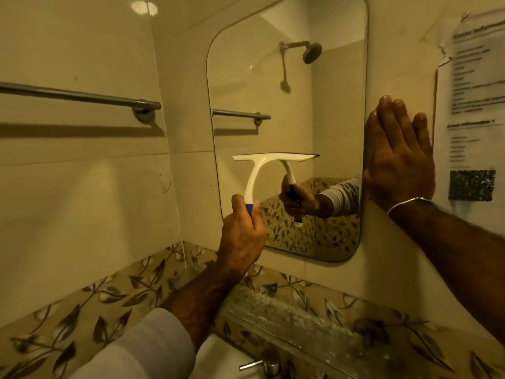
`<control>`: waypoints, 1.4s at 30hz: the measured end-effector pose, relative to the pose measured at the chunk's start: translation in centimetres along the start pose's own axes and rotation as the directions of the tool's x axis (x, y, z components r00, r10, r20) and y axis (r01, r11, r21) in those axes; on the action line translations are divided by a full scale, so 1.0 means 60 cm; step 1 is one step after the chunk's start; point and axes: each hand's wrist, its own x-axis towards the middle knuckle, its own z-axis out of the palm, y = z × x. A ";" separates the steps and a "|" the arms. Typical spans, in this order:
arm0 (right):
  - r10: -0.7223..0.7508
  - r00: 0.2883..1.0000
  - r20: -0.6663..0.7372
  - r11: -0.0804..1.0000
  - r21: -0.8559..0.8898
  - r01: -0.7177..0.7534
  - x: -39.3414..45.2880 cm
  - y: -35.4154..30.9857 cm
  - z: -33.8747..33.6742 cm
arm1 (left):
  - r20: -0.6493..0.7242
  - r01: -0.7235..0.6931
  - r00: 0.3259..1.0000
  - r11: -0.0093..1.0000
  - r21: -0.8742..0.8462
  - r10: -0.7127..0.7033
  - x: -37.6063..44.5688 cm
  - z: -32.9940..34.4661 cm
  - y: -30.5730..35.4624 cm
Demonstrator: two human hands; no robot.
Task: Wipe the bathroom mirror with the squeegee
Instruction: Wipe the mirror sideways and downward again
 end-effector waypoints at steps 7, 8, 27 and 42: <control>0.005 1.000 -0.004 1.000 0.009 -0.005 0.001 -0.005 -0.006 | 0.117 0.125 0.984 0.990 0.072 -0.133 -0.098 -0.001 -0.065; 0.008 1.000 -0.002 1.000 0.012 -0.008 0.001 -0.004 -0.007 | 0.140 0.138 0.979 0.987 0.086 -0.149 -0.110 -0.002 -0.072; -0.015 1.000 -0.002 0.999 0.035 0.015 0.006 -0.002 -0.005 | 0.054 0.076 0.996 0.996 0.040 -0.078 -0.010 -0.105 -0.068; -0.025 1.000 -0.019 1.000 -0.002 0.025 0.003 0.005 0.004 | -0.247 -0.023 0.969 1.000 0.001 0.022 0.406 -0.151 0.082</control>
